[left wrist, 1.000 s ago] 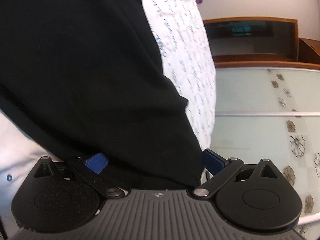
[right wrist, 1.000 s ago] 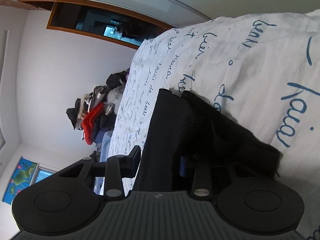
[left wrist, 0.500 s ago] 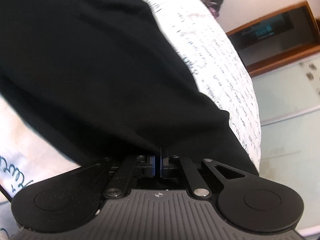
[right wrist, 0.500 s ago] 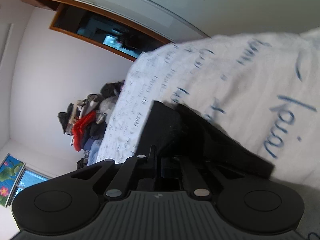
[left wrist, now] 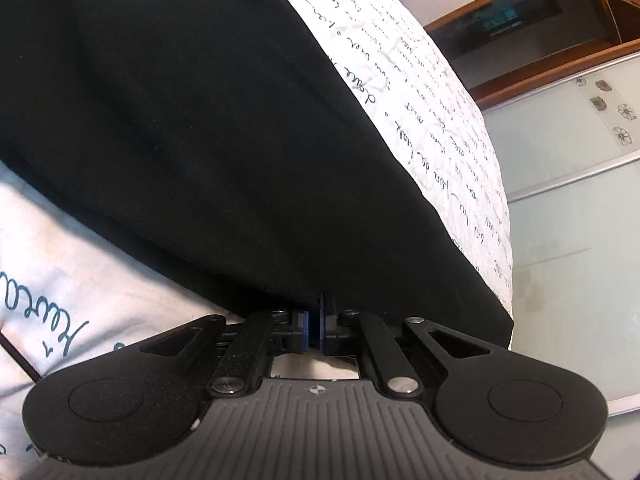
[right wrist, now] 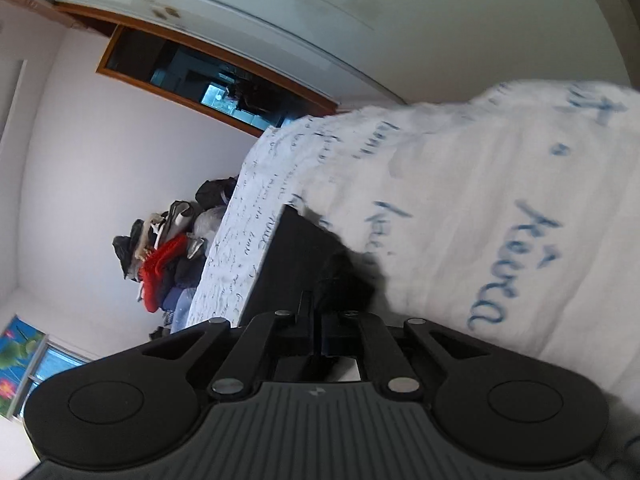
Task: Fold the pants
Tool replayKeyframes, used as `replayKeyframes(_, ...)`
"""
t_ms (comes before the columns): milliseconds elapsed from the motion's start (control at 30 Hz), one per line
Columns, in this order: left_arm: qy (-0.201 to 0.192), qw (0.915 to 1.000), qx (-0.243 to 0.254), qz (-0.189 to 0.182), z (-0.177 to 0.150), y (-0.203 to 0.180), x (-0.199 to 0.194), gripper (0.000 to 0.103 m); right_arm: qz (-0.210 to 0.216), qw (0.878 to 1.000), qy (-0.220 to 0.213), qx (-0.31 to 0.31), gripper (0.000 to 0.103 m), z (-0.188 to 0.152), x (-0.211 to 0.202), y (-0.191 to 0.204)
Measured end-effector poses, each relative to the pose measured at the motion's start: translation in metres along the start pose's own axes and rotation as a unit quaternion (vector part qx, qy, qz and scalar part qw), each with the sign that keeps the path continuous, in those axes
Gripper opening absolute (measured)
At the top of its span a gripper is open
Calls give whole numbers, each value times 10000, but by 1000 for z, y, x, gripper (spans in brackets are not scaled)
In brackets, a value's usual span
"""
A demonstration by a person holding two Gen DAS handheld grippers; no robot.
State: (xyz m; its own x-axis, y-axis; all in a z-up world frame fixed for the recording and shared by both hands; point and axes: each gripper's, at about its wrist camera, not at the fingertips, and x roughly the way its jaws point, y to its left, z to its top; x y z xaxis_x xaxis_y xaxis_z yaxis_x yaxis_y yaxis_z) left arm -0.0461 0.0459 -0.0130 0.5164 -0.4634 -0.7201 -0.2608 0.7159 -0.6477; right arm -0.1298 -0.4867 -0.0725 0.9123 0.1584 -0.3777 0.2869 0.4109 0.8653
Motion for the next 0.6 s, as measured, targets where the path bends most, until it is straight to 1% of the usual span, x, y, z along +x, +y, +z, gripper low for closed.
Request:
replayKeyframes(33, -1, 10000, -51, -64, -1, 4, -1, 17, 33, 10000, 23, -58, 3, 1, 2, 4)
replayKeyframes(100, 44, 9996, -156, -227, -3, 12, -6, 19, -112, 9999, 116, -38, 3, 2, 9, 5)
replayKeyframes(167, 153, 9988, -157, -427, -10, 14, -8, 21, 50, 9996, 187, 208, 3, 2, 9, -7)
replayKeyframes(233, 355, 9976, -140, -582, -10, 21, -18, 29, 173, 9985, 270, 435, 4, 7, 2, -13)
replayKeyframes(267, 431, 9970, -64, -637, -8, 21, -22, 33, 136, 9981, 221, 559, 7, 10, -5, -13)
replayKeyframes(300, 450, 9965, 30, -698, -10, 24, -30, 34, 105, 9980, 108, 617, 10, 13, -13, -12)
replayKeyframes(333, 454, 9959, 172, -768, -12, 25, -39, 34, 83, 9980, -152, 605, 10, 15, -23, -10)
replayKeyframes(367, 455, 9948, 386, -827, -14, 24, -48, 34, 49, 9972, -548, 503, 10, 16, -36, -4)
replayKeyframes(400, 416, 9935, 629, -854, -16, 20, -55, 34, 44, 9958, -849, 343, 10, 17, -45, 4)
replayKeyframes(433, 307, 9922, 850, -855, -17, 15, -62, 34, 49, 9945, -1030, 167, 10, 17, -50, 14)
replayKeyframes(467, 125, 9898, 1116, -872, -15, 10, -69, 34, 85, 9944, -1053, 5, 10, 16, -50, 25)
replayKeyframes(500, -137, 9861, 1416, -857, -13, 4, -74, 37, 215, 9956, -901, -164, 10, 14, -44, 38)
replayKeyframes(533, -490, 9823, 1669, -701, -9, -1, -75, 40, 404, 9968, -600, -344, 10, 11, -32, 52)
replayKeyframes(567, -864, 9781, 1853, -396, -7, -4, -76, 46, 543, 9969, -235, -513, 10, 6, -16, 65)
replayKeyframes(600, -1176, 9723, 2018, -78, -2, -7, -72, 51, 564, 9961, 131, -666, 11, 0, 3, 77)
